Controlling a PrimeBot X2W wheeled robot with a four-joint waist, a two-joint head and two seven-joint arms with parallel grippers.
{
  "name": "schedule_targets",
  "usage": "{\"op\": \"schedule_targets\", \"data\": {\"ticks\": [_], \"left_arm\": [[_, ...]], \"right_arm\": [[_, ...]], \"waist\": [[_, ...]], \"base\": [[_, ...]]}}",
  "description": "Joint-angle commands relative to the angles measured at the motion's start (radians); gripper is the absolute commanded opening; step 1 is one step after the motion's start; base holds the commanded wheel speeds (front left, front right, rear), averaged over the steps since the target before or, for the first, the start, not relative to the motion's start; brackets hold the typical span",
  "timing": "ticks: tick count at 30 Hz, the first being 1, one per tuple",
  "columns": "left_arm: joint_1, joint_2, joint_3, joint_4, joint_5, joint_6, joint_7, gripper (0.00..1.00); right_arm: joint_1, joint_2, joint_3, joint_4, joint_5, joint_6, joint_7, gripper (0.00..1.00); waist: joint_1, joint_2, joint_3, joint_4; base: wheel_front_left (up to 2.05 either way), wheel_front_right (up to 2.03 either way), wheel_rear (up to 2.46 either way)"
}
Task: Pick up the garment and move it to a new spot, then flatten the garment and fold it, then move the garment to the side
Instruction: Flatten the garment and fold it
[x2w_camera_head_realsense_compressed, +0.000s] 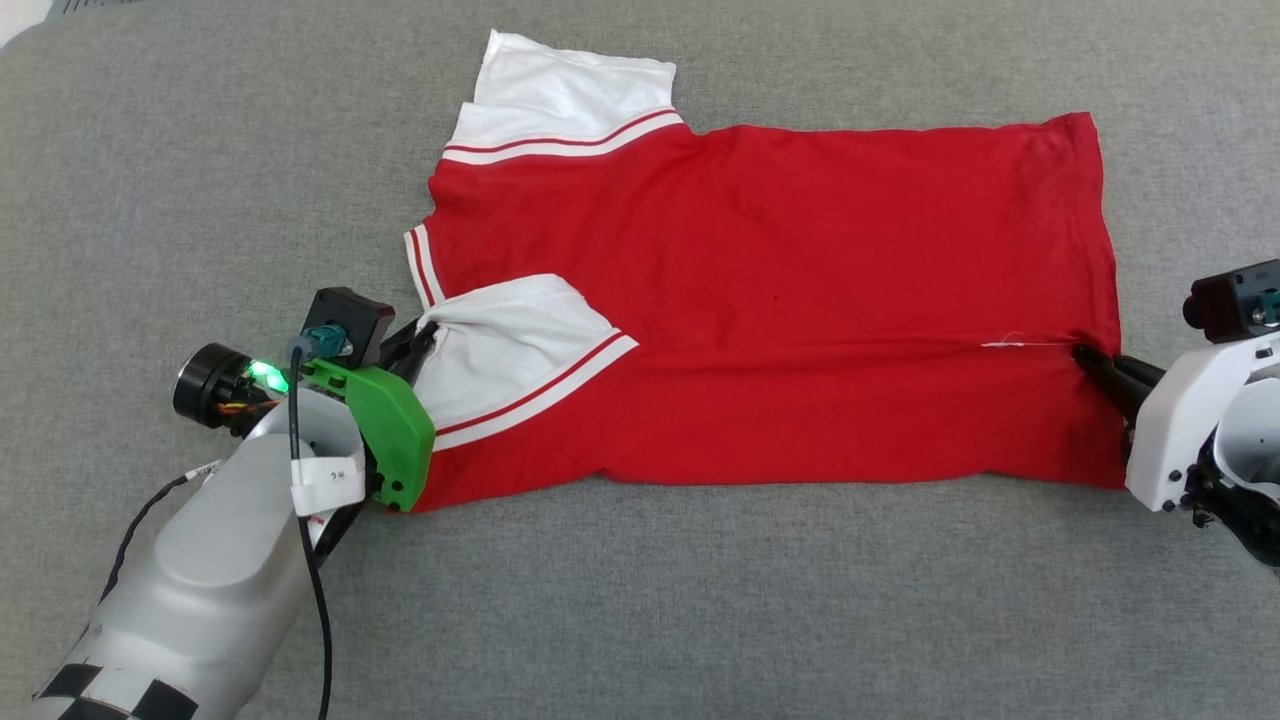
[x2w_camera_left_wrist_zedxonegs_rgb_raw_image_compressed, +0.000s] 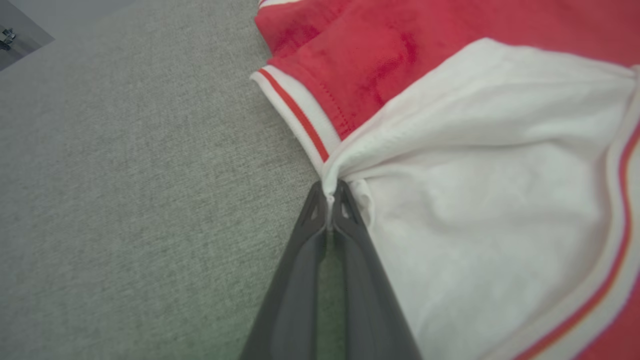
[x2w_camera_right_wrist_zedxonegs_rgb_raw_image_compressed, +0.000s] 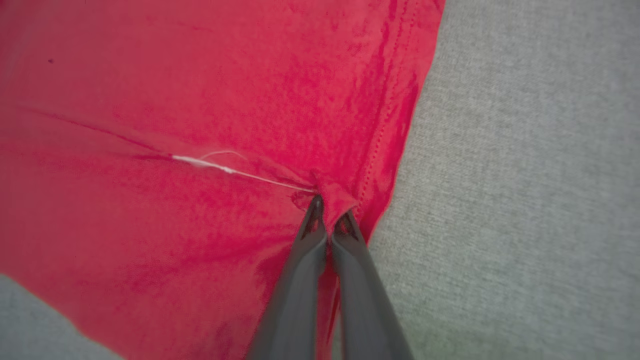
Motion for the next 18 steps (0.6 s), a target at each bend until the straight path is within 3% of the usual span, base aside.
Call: {"op": "schedule_targets", "data": {"ticks": [1,8,9,10,11,18], "left_arm": [[-0.014,-0.007,-0.023,0.030,-0.021,-0.002,-0.008,0.00],[-0.010,-0.028,-0.116,0.122,-0.112,-0.003,-0.047,0.00],[-0.010,-0.029,-0.125,0.133,-0.127,-0.003,-0.049,0.00],[-0.012,-0.029,-0.132,0.141,-0.137,-0.003,-0.053,0.42],[-0.017,-0.025,-0.136,0.147,-0.146,-0.003,-0.067,1.00],[-0.065,0.022,-0.136,0.132,-0.195,-0.003,-0.133,1.00]], "right_arm": [[-0.022,0.005,0.021,0.020,-0.016,-0.001,0.004,0.00],[-0.040,0.023,0.077,0.059,0.006,-0.001,-0.038,0.00],[-0.039,0.019,0.080,0.060,0.009,-0.001,-0.051,0.25],[-0.036,0.016,0.080,0.061,0.012,-0.001,-0.064,0.46],[-0.032,0.012,0.079,0.060,0.013,-0.001,-0.084,1.00],[0.046,-0.032,0.045,0.006,0.034,-0.001,-0.185,1.00]], "waist": [[-0.0001,-0.0001,0.009,-0.002],[-0.0001,-0.0001,-0.013,-0.002],[-0.0001,-0.0001,-0.023,0.001],[-0.0001,-0.0001,-0.032,0.004],[-0.0001,-0.0001,-0.042,0.006],[-0.0001,-0.0001,-0.108,0.040]], "base": [[0.00,0.00,0.00],[0.00,0.00,0.00],[0.00,0.00,0.00],[0.00,0.00,0.00],[0.00,0.00,0.00],[0.00,0.00,0.00]]}}
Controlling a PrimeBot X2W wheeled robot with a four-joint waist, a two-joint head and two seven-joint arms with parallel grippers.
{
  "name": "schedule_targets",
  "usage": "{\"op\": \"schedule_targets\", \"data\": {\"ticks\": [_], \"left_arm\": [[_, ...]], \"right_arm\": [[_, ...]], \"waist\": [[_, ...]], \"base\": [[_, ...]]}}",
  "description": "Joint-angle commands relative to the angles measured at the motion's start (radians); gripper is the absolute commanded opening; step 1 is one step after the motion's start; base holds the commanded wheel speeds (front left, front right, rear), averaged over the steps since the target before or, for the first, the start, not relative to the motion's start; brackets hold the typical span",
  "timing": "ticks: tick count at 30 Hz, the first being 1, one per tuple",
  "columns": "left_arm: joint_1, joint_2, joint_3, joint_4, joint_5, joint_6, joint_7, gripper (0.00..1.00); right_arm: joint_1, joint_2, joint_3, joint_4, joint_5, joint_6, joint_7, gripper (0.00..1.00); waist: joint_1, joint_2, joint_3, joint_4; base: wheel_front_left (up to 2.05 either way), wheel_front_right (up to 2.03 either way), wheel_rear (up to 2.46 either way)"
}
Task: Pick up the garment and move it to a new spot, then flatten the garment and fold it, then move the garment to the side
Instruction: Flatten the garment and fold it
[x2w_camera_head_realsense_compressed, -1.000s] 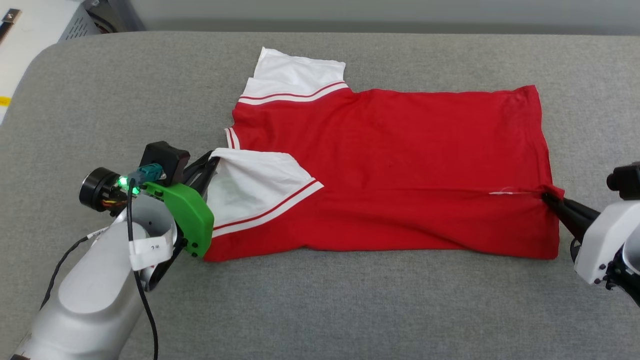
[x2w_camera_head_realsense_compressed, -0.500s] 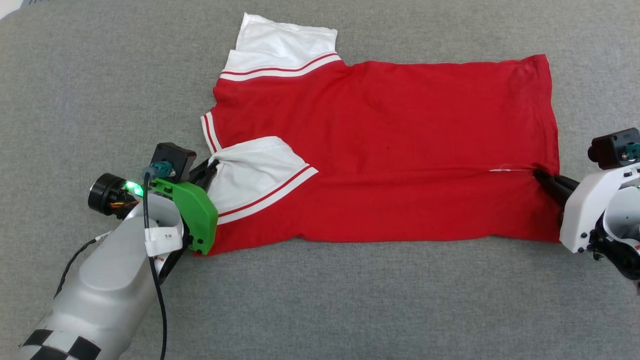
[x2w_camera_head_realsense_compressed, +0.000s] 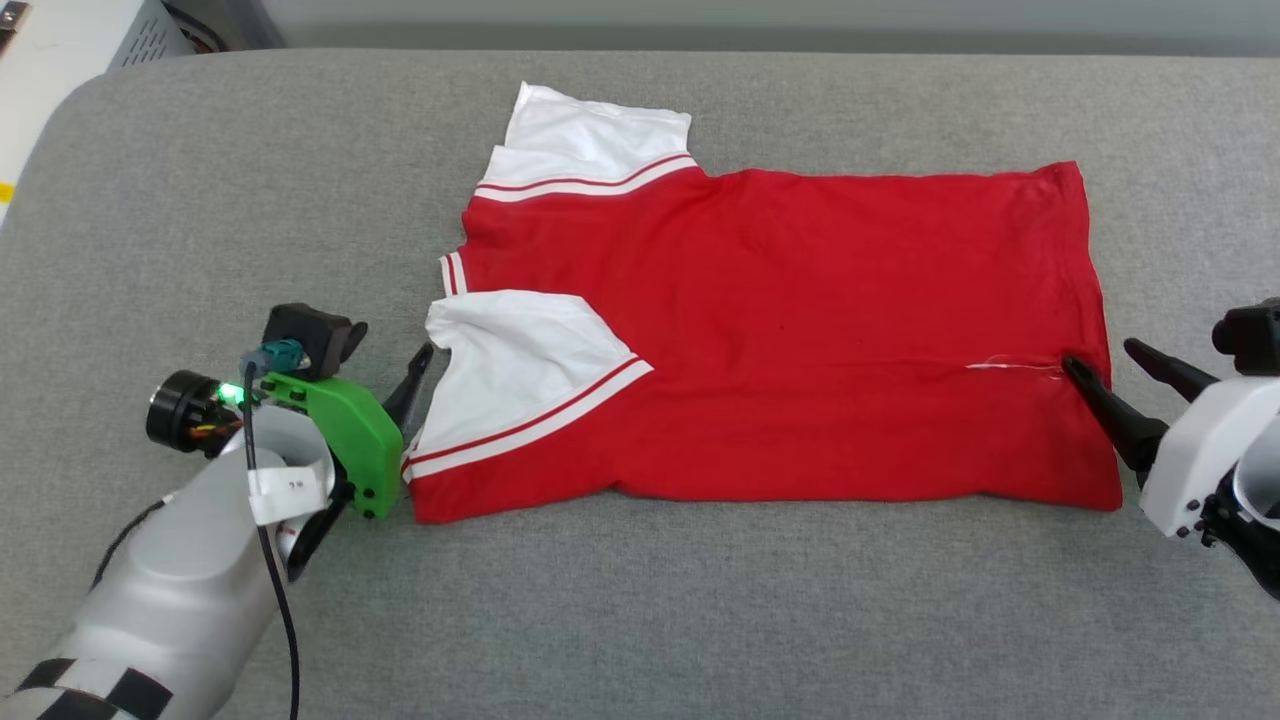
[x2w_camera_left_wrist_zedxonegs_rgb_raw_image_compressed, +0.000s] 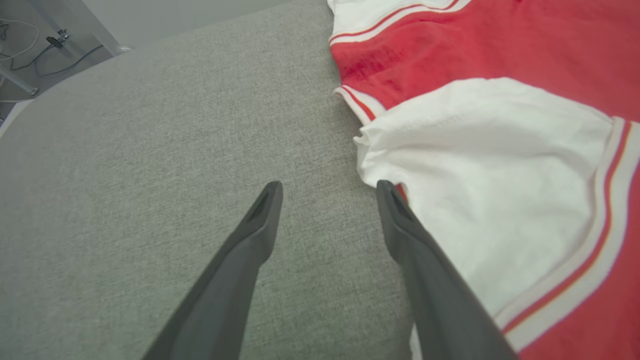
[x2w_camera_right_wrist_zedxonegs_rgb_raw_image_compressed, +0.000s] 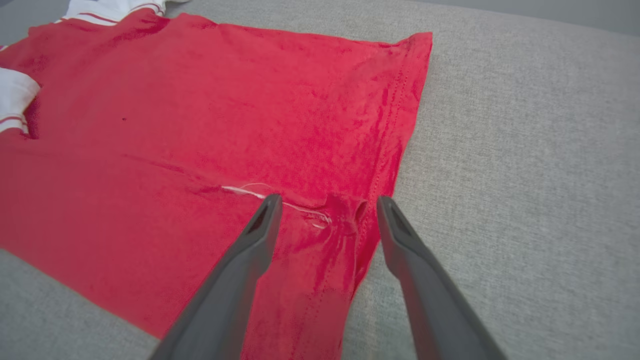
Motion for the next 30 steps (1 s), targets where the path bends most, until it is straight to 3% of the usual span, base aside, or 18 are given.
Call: {"op": "schedule_targets", "data": {"ticks": [1,4,8,11,14,20,30], "left_arm": [[-0.036,0.021,0.000,-0.014,-0.016,-0.003,-0.003,1.00],[-0.067,0.054,-0.005,-0.058,-0.044,-0.003,0.035,1.00],[-0.094,0.092,-0.051,-0.146,-0.114,-0.003,0.208,1.00],[-0.133,0.139,-0.130,-0.285,-0.266,-0.003,0.555,1.00],[-0.138,0.152,-0.165,-0.327,-0.350,-0.003,0.710,1.00],[-0.125,0.143,-0.197,-0.304,-0.405,-0.003,0.792,1.00],[-0.081,0.095,-0.275,-0.213,-0.416,-0.003,0.806,1.00]], "right_arm": [[0.030,-0.013,-0.015,-0.015,0.008,-0.001,-0.016,1.00],[0.072,-0.032,-0.049,-0.048,0.004,-0.001,-0.034,1.00],[0.127,-0.043,-0.096,-0.094,-0.011,-0.001,-0.031,1.00],[0.181,-0.032,-0.159,-0.140,-0.054,-0.001,0.000,1.00],[0.196,-0.007,-0.184,-0.166,-0.083,-0.001,0.032,1.00],[0.194,0.024,-0.209,-0.201,-0.116,-0.001,0.082,1.00],[0.167,0.071,-0.213,-0.208,-0.139,-0.001,0.117,1.00]], "waist": [[-0.0001,0.0000,-0.037,0.025],[-0.0001,0.0000,-0.059,0.037],[-0.0001,0.0000,-0.083,0.049],[-0.0001,0.0000,-0.097,0.061],[-0.0001,0.0000,-0.092,0.056],[-0.0001,0.0000,-0.067,0.035],[-0.0001,0.0000,-0.023,0.002]], "base": [[0.00,0.00,0.00],[0.00,0.00,0.00],[0.00,0.00,0.00],[0.00,0.00,0.00],[0.00,0.00,0.00],[0.00,0.00,0.00],[0.00,0.00,0.00]]}}
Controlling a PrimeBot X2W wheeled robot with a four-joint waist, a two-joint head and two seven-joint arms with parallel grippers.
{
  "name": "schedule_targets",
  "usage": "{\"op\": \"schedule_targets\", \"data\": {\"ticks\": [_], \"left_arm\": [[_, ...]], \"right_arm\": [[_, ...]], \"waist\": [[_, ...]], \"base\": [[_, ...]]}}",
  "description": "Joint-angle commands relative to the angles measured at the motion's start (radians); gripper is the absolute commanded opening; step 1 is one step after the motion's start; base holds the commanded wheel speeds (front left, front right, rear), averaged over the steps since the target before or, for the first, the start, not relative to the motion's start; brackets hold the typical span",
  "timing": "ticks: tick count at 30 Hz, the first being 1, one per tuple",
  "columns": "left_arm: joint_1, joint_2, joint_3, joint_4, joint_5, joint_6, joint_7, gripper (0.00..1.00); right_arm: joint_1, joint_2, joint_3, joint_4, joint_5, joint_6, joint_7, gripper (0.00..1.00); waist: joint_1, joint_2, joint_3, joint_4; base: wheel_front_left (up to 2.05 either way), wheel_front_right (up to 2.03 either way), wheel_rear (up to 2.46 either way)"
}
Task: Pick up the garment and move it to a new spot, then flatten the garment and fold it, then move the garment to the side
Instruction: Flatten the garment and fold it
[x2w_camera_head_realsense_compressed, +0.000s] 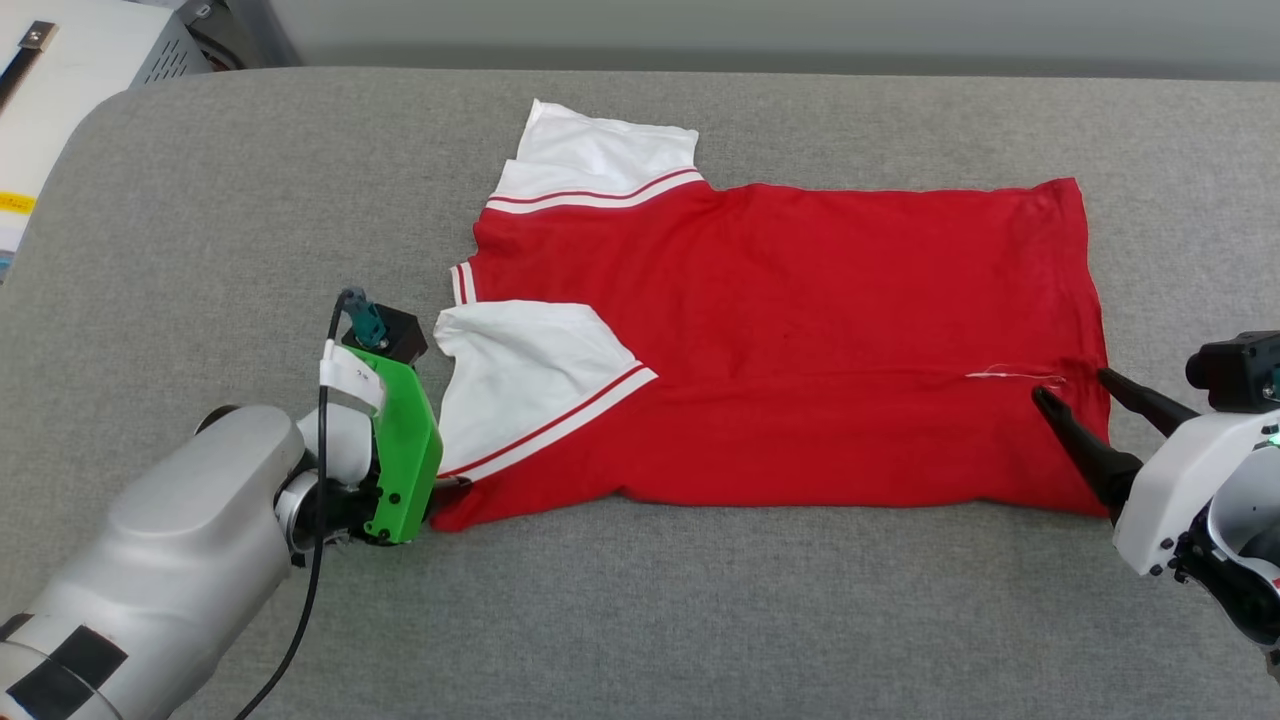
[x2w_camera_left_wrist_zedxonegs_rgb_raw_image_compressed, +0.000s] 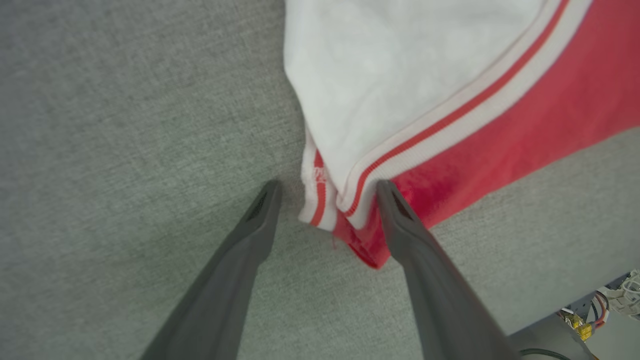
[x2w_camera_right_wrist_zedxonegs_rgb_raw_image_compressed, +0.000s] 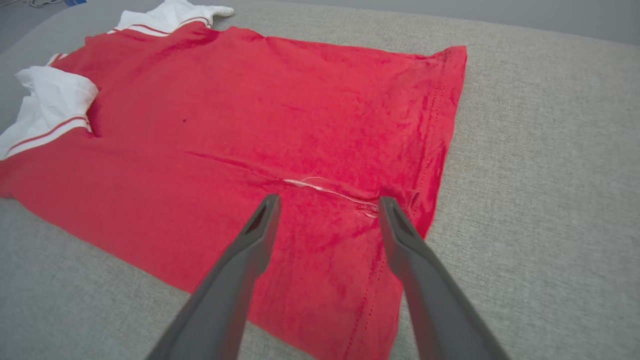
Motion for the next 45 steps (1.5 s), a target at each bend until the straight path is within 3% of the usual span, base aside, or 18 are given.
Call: {"op": "schedule_targets", "data": {"ticks": [1,3,4,5,6,13,20,24,30,37,43,44,45], "left_arm": [[0.034,-0.014,-0.022,0.011,-0.001,-0.003,0.006,1.00],[0.042,-0.017,-0.039,0.017,-0.003,-0.003,0.000,1.00],[0.046,-0.016,-0.048,0.018,-0.004,-0.003,-0.004,0.79],[0.046,-0.014,-0.055,0.017,-0.001,-0.003,-0.013,0.23],[0.047,-0.011,-0.062,0.016,-0.001,-0.003,-0.025,0.00],[0.018,0.027,-0.064,-0.029,0.015,-0.003,-0.159,0.00],[-0.009,0.063,-0.053,-0.103,0.015,-0.003,-0.238,0.00],[-0.017,0.076,-0.057,-0.136,0.029,-0.003,-0.257,0.00],[-0.031,0.078,-0.059,-0.164,0.049,0.000,-0.272,0.00],[-0.033,0.070,-0.054,-0.169,0.052,0.009,-0.291,0.00],[-0.004,0.069,-0.056,-0.153,0.043,0.009,-0.309,0.00],[0.002,0.070,-0.057,-0.150,0.041,0.009,-0.312,0.00],[0.010,0.072,-0.058,-0.145,0.039,0.009,-0.316,0.00]], "right_arm": [[-0.017,0.005,0.001,-0.002,-0.012,-0.001,0.003,1.00],[-0.022,0.006,0.002,0.000,-0.012,-0.001,0.004,1.00],[-0.024,0.004,0.001,0.001,-0.012,-0.001,0.005,1.00],[-0.025,0.002,0.000,0.001,-0.013,-0.001,0.006,1.00],[-0.029,-0.004,0.000,-0.001,-0.017,-0.001,0.008,1.00],[-0.058,-0.077,-0.013,-0.041,-0.040,-0.001,0.076,1.00],[-0.070,-0.167,-0.047,-0.081,-0.003,-0.001,0.346,1.00],[-0.072,-0.170,-0.055,-0.072,0.006,-0.001,0.474,1.00],[-0.074,-0.108,-0.047,-0.013,-0.006,-0.001,0.544,1.00],[-0.078,-0.007,-0.036,0.149,-0.029,-0.001,0.518,1.00],[-0.052,0.043,0.015,0.232,0.003,-0.001,0.493,1.00],[-0.052,0.045,0.020,0.236,0.009,-0.001,0.484,0.40],[-0.054,0.042,0.024,0.237,0.015,-0.001,0.471,0.06]], "waist": [[0.0000,0.0000,0.010,-0.010],[0.0000,0.0000,0.013,-0.012],[0.0000,0.0000,0.012,-0.012],[0.0000,0.0000,0.012,-0.013],[0.0000,0.0000,0.009,-0.013],[0.0000,0.0000,-0.024,-0.001],[0.0000,0.0000,-0.045,0.017],[0.0000,0.0000,-0.040,0.024],[0.0000,0.0000,-0.014,0.036],[0.0000,0.0000,0.021,0.051],[0.0000,0.0000,0.026,0.055],[0.0000,0.0000,0.023,0.053],[0.0000,0.0000,0.017,0.050]], "base": [[0.00,0.00,0.00],[0.00,0.00,0.00],[0.00,0.00,0.00],[0.00,0.00,0.00],[0.00,0.00,0.00],[0.00,0.00,0.00],[0.00,0.00,0.00],[0.00,0.00,0.00],[0.00,0.00,0.00],[0.00,0.00,0.00],[0.00,0.00,0.00],[0.00,0.00,0.00],[0.00,0.00,0.00]]}}
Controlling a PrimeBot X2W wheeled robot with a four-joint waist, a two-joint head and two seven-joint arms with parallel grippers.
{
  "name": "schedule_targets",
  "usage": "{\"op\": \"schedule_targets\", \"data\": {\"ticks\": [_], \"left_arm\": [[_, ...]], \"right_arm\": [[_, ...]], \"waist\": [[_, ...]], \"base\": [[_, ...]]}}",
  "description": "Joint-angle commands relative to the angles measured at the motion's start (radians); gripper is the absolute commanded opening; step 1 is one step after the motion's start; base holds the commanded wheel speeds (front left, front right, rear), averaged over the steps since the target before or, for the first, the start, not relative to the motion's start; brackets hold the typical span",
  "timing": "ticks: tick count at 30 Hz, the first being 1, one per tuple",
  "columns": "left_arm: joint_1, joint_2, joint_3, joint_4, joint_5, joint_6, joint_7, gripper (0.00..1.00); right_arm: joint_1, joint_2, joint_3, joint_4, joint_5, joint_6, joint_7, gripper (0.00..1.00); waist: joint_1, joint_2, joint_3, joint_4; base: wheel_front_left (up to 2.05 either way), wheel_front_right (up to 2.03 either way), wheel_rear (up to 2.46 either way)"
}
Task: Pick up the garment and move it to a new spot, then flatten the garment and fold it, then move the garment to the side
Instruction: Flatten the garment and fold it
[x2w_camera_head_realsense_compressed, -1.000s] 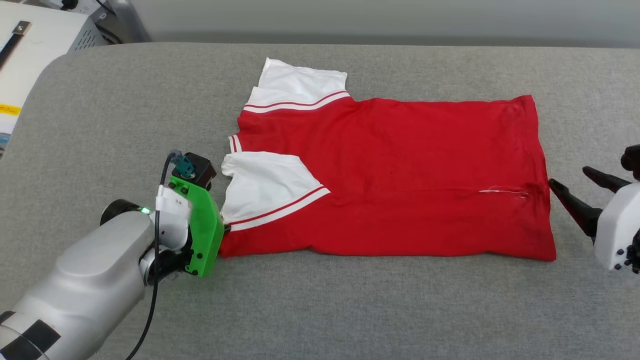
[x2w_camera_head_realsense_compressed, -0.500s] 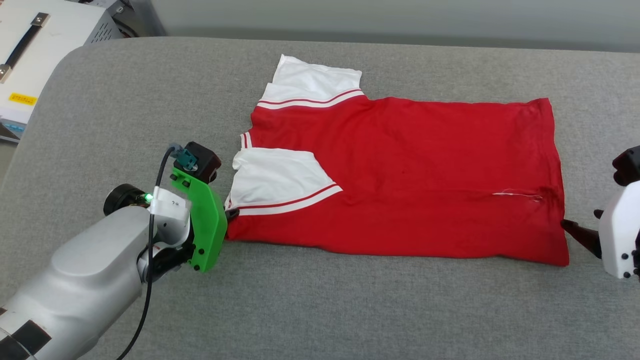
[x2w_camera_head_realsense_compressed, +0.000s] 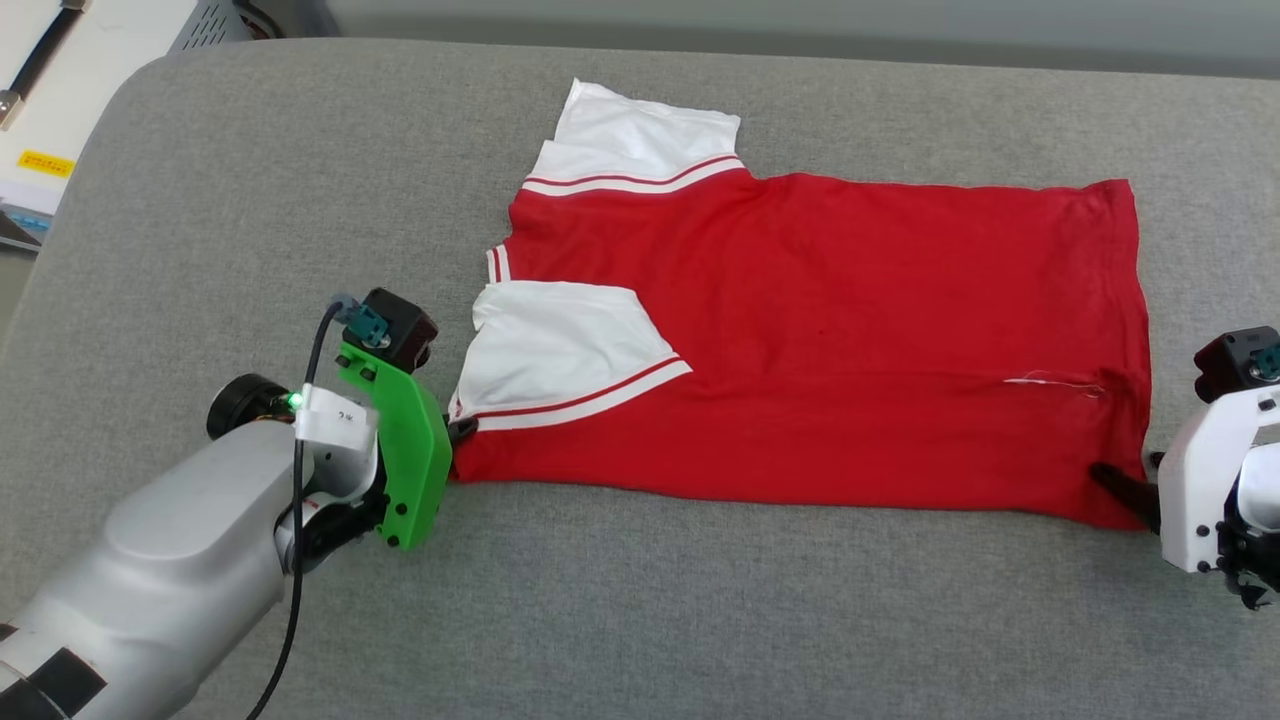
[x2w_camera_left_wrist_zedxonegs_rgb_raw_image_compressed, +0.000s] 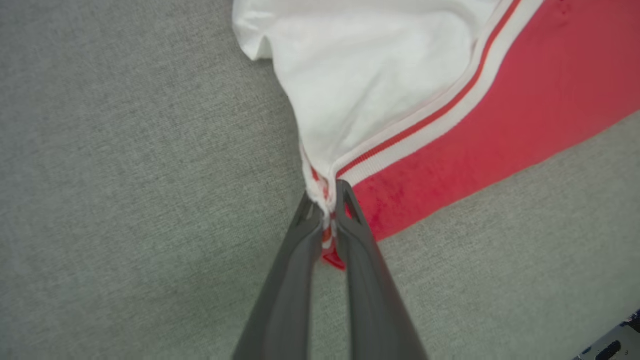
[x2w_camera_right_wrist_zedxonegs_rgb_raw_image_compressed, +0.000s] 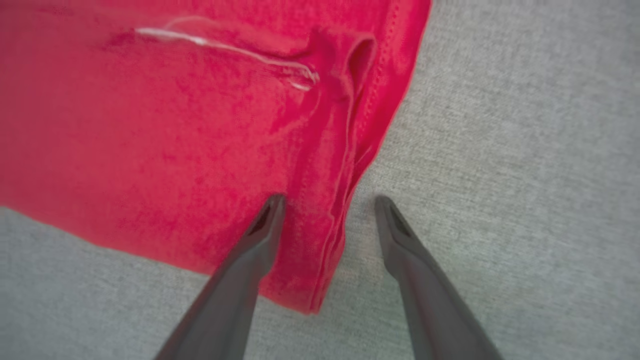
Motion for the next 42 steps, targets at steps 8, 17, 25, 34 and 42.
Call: {"op": "schedule_targets", "data": {"ticks": [8,17,25,34,42], "left_arm": [[0.048,0.016,0.005,0.013,-0.032,0.001,-0.023,0.00],[0.088,0.088,0.001,-0.100,-0.042,0.015,-0.016,0.00],[0.202,0.177,-0.024,-0.271,-0.050,0.077,-0.017,0.00],[0.242,0.186,-0.033,-0.304,-0.034,0.134,-0.032,0.00],[0.275,0.085,-0.029,-0.123,-0.070,0.104,-0.075,0.46]], "right_arm": [[0.032,-0.038,0.049,-0.043,0.057,0.000,-0.104,0.00],[0.168,-0.113,0.000,-0.193,0.104,0.000,-0.145,0.00],[0.359,-0.123,-0.116,-0.322,0.094,0.000,-0.148,0.00],[0.423,-0.053,-0.208,-0.363,0.060,0.000,-0.087,0.00],[0.393,0.033,-0.194,-0.238,0.014,0.000,-0.127,0.48]], "waist": [[0.0001,0.0000,-0.076,-0.012],[0.0001,0.0000,-0.144,-0.018],[0.0001,0.0000,-0.166,-0.028],[0.0001,0.0000,-0.118,-0.036],[0.0001,0.0000,-0.100,-0.030]], "base": [[0.00,0.00,0.00],[0.00,0.00,0.00],[0.00,0.00,0.00],[0.00,0.00,0.00],[0.00,0.00,0.00]]}}
